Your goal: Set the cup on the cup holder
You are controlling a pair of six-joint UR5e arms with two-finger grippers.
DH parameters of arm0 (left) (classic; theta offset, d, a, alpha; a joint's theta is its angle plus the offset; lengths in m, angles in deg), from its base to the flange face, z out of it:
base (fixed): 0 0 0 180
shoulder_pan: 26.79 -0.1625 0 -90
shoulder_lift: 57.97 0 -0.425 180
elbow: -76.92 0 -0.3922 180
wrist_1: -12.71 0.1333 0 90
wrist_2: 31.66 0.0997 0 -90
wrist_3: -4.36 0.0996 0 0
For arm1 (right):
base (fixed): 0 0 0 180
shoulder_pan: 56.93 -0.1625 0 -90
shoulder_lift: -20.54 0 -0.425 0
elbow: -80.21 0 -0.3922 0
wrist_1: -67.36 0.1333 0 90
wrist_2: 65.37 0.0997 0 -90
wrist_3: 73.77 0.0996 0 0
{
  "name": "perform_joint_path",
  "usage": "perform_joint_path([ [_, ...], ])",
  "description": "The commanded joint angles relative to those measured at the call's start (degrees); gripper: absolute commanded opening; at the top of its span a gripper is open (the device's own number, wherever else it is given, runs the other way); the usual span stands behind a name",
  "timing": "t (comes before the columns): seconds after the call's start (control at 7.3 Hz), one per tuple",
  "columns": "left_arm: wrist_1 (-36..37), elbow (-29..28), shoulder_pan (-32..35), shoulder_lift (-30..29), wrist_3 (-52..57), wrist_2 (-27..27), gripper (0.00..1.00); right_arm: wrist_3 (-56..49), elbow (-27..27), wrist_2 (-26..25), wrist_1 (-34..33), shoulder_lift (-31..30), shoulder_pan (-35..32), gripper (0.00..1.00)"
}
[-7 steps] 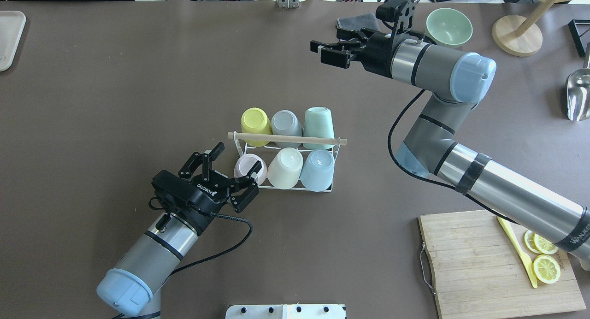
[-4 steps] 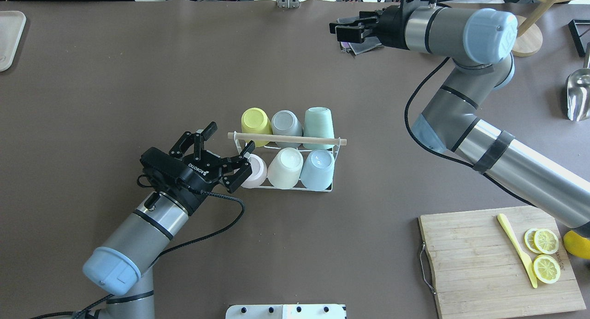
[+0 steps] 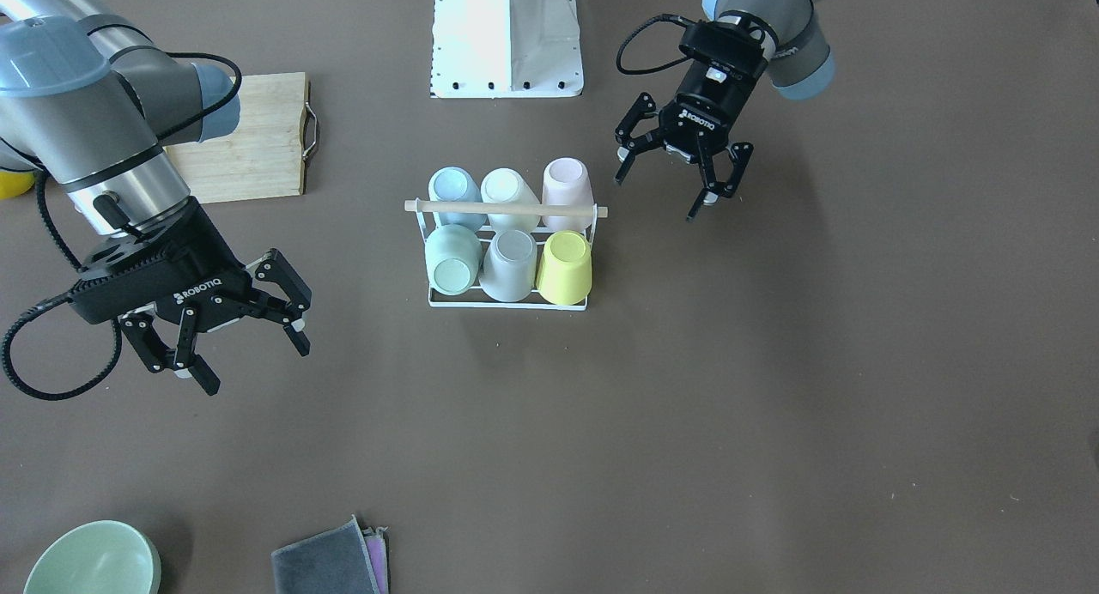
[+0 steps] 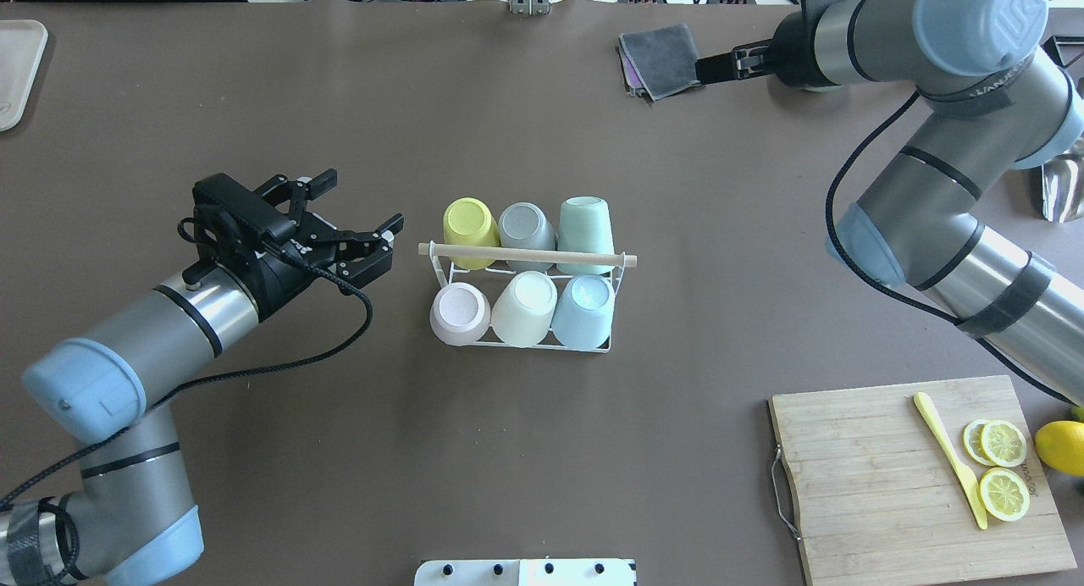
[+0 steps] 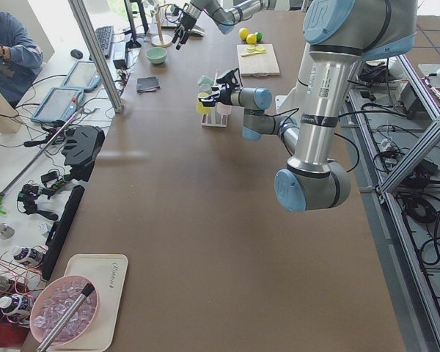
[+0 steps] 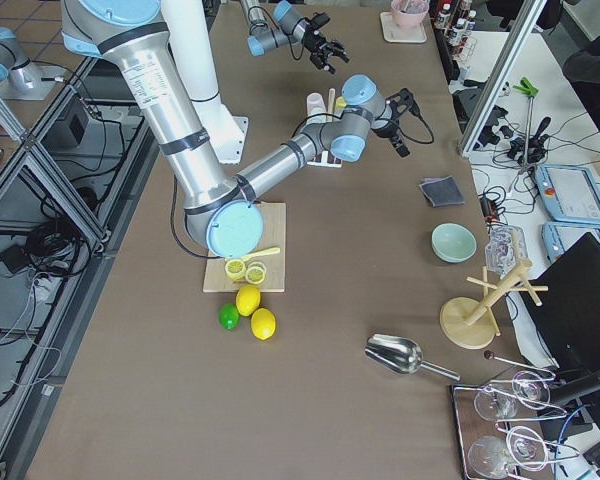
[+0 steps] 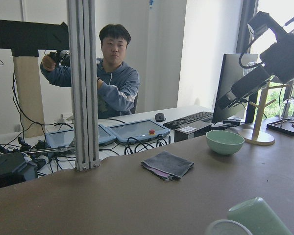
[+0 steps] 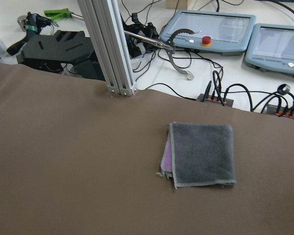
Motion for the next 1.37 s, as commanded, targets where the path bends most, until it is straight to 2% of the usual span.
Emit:
perform_joint_path([
  [0.0, 12.86, 0.67, 10.39, 2.94, -5.46, -15.71, 0.99, -0.65, 3.74, -0.2, -18.27, -1.31, -0.67, 1.0],
  [0.27, 24.46, 0.85, 22.51, 6.27, -6.38, -34.6, 0.99, -13.5, 5.92, -0.29, -31.55, -2.79, -1.81, 1.0],
  [0.55, 38.59, 0.59, 35.78, 8.56, -6.03, -50.79, 0.99, -21.1, 8.65, 0.93, -33.98, -10.66, -5.22, 1.0],
  [0.68, 44.32, 0.59, 40.8, 10.92, -5.51, -54.61, 0.99, -26.61, 9.02, 4.86, -34.34, -14.46, -9.07, 1.0],
  [0.82, 46.47, 0.59, 44.07, 13.47, -5.5, -58.91, 0.99, -32.41, 8.41, 9.16, -34.43, -16.93, -13.89, 1.0],
  [0.96, 48.49, 0.33, 50.02, 15.93, -5.5, -59.04, 0.99, -36.38, 7.71, 13.64, -35.73, -18.78, -18.99, 1.0],
  [1.23, 50.17, 0.33, 52.8, 19.01, -5.5, -59.05, 0.99, -42.48, 5.34, 19.11, -39.95, -20.29, -31.02, 1.0],
])
